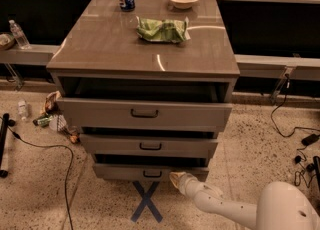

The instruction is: Close bottom drawer

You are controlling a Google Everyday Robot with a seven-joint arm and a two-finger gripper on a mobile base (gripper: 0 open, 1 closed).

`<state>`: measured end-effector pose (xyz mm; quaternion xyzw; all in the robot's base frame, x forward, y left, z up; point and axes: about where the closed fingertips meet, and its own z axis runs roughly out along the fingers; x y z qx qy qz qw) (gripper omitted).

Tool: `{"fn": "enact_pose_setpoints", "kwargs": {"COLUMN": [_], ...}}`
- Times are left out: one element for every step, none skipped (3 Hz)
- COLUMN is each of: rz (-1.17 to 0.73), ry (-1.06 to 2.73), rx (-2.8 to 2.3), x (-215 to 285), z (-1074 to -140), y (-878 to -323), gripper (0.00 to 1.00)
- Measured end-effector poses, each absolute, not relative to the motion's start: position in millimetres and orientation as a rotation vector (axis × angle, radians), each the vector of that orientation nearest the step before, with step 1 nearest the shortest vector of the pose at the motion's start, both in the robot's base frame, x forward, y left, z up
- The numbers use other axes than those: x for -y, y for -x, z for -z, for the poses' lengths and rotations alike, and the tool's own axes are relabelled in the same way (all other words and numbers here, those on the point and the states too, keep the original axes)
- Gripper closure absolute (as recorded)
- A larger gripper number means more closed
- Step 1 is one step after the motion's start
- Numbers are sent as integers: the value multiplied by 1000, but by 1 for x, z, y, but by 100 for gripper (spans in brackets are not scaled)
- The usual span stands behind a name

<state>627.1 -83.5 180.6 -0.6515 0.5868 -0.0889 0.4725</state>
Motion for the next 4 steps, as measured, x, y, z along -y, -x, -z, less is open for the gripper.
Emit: {"fn": "enact_pose_setpoints", "kwargs": {"rz": [240,213,133,32], "ry": [1602,1622,1625,1625], "rx": [-1424,-1432,-1480,-1562], "x": [89,103,118,125], "z": [-181,-198,-237,-287], "y": [-637,-621,-578,-533], "gripper": [100,100,100,100]}}
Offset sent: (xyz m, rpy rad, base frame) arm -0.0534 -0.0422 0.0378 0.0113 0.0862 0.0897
